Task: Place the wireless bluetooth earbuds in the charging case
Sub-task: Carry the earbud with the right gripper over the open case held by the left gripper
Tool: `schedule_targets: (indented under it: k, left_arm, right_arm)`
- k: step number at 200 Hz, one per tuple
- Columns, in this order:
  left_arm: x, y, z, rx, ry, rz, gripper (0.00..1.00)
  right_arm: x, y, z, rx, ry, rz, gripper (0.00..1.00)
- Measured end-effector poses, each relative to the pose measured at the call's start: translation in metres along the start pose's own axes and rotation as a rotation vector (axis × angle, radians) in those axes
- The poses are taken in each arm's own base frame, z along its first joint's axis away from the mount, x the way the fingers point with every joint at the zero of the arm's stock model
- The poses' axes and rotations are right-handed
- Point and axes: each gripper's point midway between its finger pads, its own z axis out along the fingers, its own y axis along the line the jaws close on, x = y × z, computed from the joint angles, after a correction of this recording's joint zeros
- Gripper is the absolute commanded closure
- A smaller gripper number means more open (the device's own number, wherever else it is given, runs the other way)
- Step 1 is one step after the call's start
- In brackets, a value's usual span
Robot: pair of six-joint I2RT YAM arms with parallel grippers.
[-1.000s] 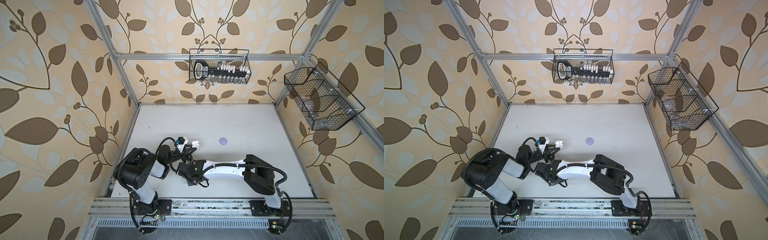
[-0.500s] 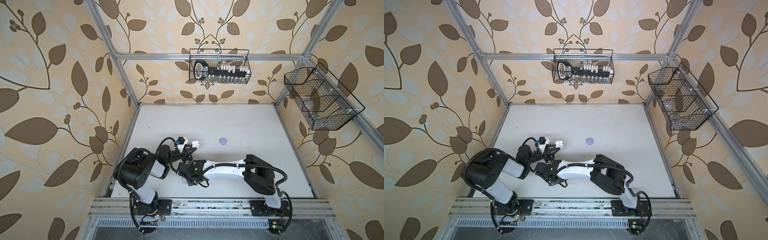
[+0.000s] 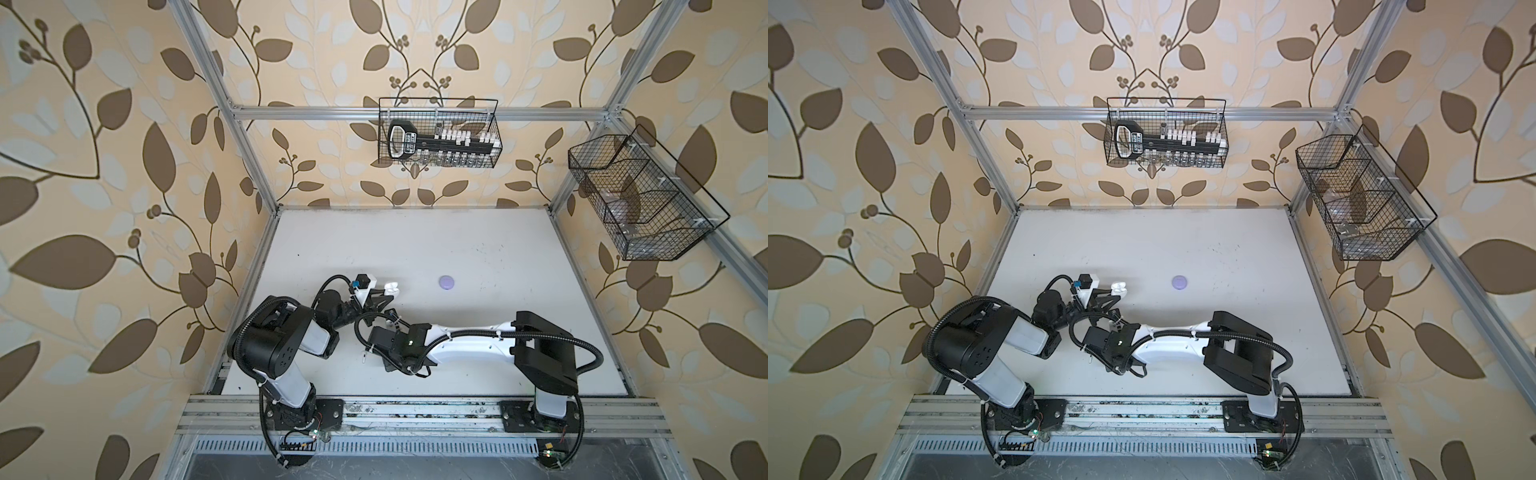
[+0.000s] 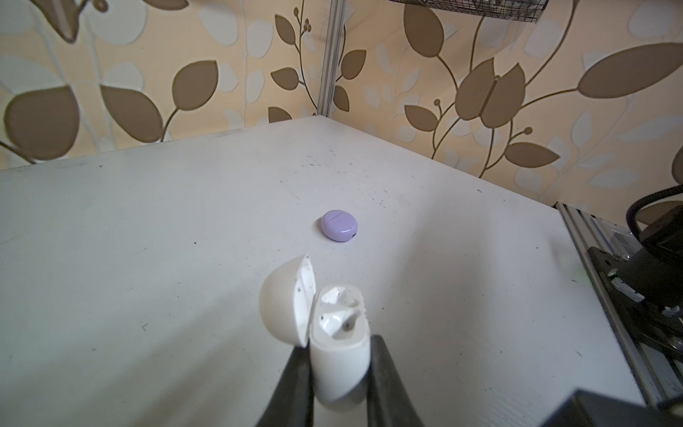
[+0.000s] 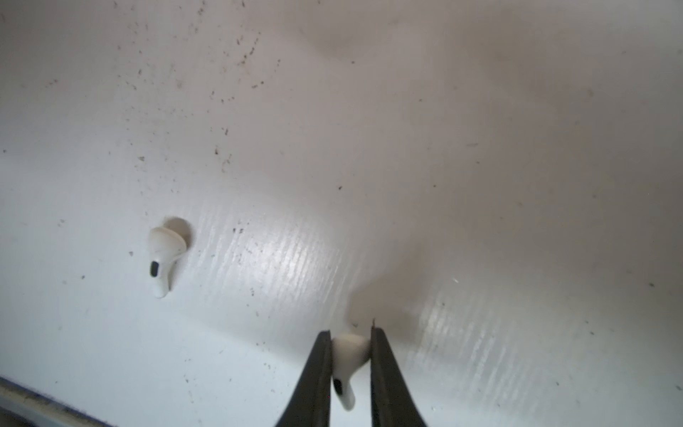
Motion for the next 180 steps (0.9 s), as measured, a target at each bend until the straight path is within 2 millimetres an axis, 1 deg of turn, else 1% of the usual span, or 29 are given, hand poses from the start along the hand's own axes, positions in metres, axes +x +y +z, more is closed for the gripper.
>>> schedule_targets:
  k: [34, 56, 116, 145, 180]
  left_arm:
    - [0.000, 0.000, 0.000, 0.000, 0.000, 0.000, 0.84]
    - [0.000, 0.000, 0.000, 0.000, 0.000, 0.000, 0.84]
    - [0.000, -0.001, 0.000, 0.003, 0.000, 0.000, 0.84]
    - [0.000, -0.003, 0.000, 0.017, 0.001, 0.000, 0.84]
    - [0.000, -0.005, 0.000, 0.031, 0.003, 0.001, 0.84]
  right_arm:
    - [-0.009, -0.013, -0.015, -0.019, -0.076, 0.046, 0.84]
    - [-0.022, -0.024, -0.031, -0.046, -0.153, 0.100, 0.84]
    - [-0.071, -0.055, -0.079, -0.123, -0.416, 0.249, 0.83]
    - [-0.101, -0.069, -0.092, -0.146, -0.503, 0.311, 0.82]
    - [-0.129, -0.079, -0.097, -0.172, -0.570, 0.358, 0.82]
